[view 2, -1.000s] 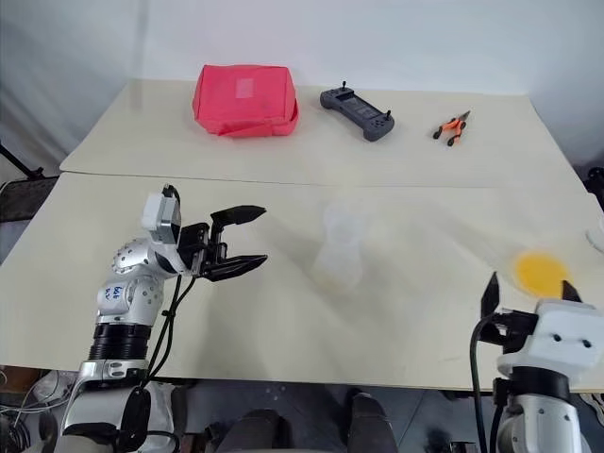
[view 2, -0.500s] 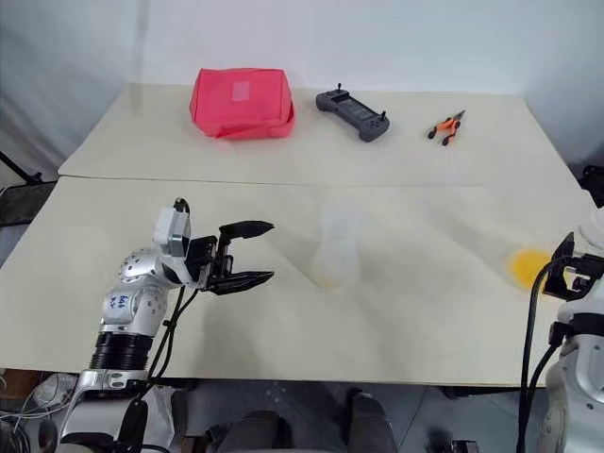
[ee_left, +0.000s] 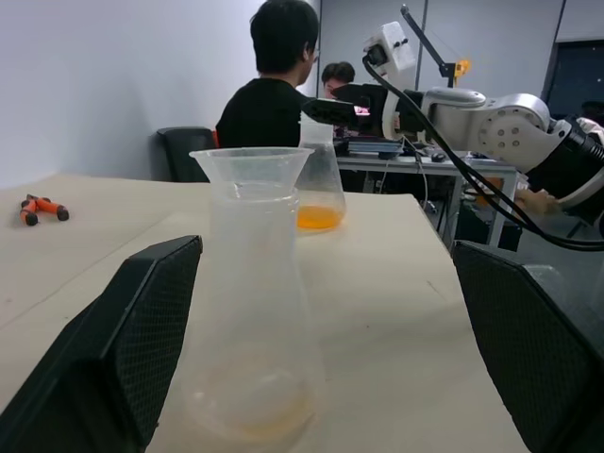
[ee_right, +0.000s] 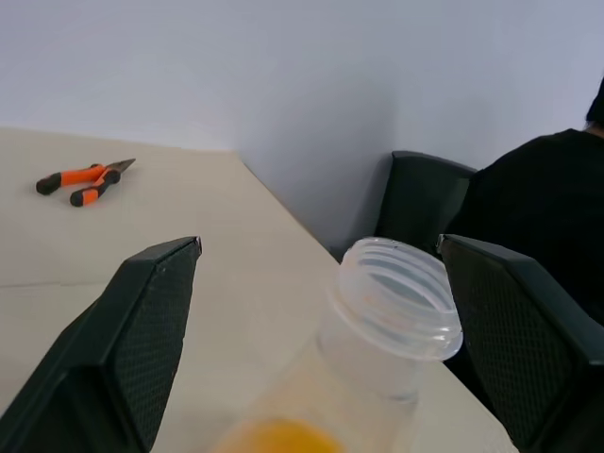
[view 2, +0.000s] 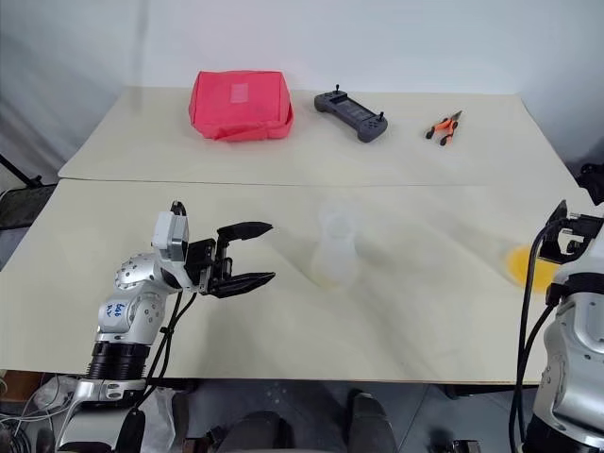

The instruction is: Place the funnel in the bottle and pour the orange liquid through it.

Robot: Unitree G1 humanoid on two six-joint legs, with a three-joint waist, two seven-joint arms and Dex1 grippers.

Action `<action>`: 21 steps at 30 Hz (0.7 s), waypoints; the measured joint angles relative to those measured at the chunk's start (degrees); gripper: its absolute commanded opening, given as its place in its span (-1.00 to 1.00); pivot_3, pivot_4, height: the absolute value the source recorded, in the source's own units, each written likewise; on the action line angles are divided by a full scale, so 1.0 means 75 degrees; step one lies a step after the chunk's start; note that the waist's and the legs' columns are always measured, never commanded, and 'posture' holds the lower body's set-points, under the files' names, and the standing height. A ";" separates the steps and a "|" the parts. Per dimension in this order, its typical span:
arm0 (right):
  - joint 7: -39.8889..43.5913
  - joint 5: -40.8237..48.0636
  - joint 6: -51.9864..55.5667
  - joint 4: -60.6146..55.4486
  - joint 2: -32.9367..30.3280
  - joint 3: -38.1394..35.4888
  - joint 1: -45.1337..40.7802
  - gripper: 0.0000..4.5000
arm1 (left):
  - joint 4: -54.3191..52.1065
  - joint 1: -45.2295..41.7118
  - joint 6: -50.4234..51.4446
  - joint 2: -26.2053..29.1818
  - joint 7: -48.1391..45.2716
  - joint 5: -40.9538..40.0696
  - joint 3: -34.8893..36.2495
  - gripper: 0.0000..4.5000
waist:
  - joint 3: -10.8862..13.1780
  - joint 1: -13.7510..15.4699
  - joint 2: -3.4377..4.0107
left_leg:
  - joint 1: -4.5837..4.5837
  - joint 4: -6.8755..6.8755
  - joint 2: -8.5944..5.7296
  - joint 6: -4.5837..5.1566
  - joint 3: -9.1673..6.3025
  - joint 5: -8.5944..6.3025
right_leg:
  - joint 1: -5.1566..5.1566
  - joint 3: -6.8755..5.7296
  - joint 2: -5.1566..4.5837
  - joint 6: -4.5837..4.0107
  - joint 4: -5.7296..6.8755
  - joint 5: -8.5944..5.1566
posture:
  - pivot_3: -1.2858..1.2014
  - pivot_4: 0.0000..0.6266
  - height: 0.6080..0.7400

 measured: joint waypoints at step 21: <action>-0.0550 -0.0144 0.0492 -0.0756 0.1000 -0.0009 0.0560 0.87 | -0.0007 0.0078 -0.0007 0.0002 0.0103 -0.0011 0.0002 0.99 | 0.0004 -0.0033 0.0007 | 0.0004 0.0002 0.0000 0.0003 0.0007 -0.0002 | 0.0000 0.0008 0.0000 0.0002 -0.0002 0.0001 | 0.03 -0.52 1.00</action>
